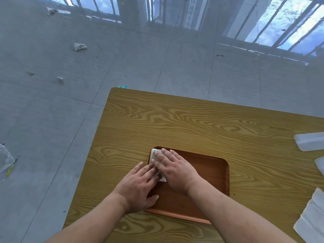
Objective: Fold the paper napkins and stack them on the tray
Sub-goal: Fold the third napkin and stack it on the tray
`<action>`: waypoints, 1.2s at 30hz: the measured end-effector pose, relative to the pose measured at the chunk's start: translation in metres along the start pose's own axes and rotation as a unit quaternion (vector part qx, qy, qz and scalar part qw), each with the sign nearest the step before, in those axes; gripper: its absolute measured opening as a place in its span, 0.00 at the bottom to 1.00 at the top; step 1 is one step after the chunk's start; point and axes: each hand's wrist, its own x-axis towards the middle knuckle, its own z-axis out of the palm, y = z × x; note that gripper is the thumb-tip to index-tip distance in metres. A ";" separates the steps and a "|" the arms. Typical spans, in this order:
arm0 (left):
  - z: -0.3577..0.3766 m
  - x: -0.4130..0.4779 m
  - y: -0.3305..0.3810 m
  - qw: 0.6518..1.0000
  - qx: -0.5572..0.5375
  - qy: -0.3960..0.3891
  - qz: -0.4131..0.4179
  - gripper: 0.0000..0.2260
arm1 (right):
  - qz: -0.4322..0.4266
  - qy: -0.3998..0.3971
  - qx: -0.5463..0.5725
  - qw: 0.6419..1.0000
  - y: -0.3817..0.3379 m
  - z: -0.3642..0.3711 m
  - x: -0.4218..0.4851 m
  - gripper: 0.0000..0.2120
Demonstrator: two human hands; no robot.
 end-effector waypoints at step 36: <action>0.011 -0.011 -0.004 0.999 -0.012 -0.036 0.023 0.36 | 0.072 -0.008 -0.017 0.997 -0.014 0.005 -0.037 0.31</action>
